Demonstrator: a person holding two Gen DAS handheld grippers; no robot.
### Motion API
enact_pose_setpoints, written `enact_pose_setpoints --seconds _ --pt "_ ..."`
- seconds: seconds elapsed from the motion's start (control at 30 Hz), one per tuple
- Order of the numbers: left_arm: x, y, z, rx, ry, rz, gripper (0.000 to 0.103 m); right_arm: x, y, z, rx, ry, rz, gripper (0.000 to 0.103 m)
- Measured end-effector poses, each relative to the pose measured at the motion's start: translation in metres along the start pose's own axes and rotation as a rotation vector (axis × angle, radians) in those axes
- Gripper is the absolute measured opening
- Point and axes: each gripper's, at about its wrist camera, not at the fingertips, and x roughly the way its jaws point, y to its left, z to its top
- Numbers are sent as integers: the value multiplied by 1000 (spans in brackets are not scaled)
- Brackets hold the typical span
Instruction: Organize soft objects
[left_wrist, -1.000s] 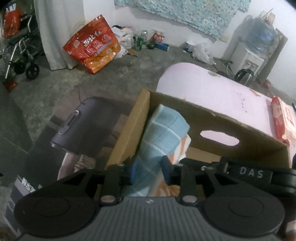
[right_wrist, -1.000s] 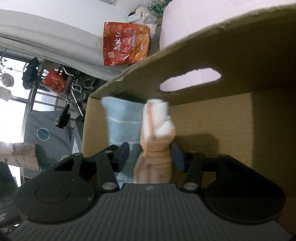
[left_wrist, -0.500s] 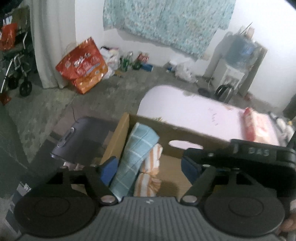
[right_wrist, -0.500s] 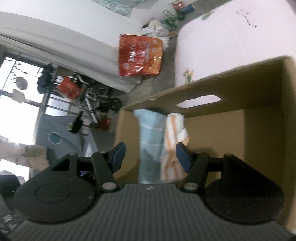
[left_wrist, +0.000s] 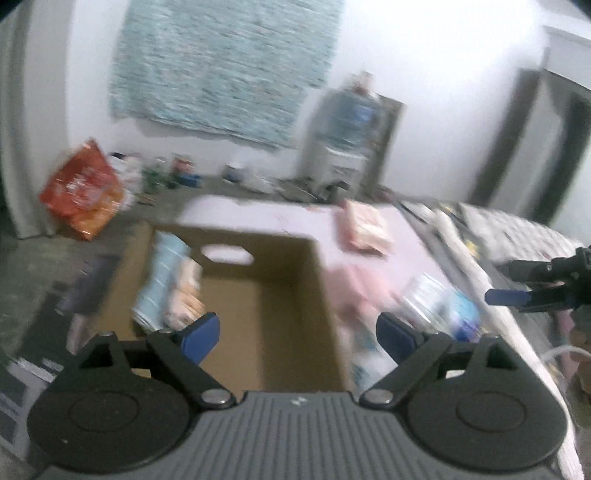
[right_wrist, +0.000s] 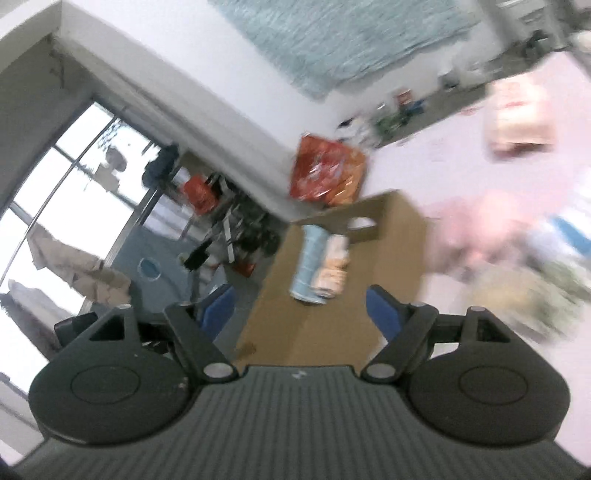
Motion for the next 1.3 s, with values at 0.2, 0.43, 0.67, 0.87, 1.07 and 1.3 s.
enact_pose_setpoints --seconds 0.2,0.43,0.67,0.87,1.07,1.3 --pt "9 -66 -55 84 80 -116 84 -81 -76 -94 133 -26 -83 77" --pt "41 -125 -100 159 224 -220 68 -50 -144 -192 376 150 -132 48" --pt "69 -151 -115 261 237 -86 65 25 -161 -223 500 204 -5 35" --pt "82 -144 -97 250 208 -2 65 55 -168 -213 553 153 39 35" --pt "89 -142 -90 243 207 3 69 65 -175 -216 555 134 66 39" --pt "95 -149 -86 280 190 0 72 12 -183 -228 494 66 72 80"
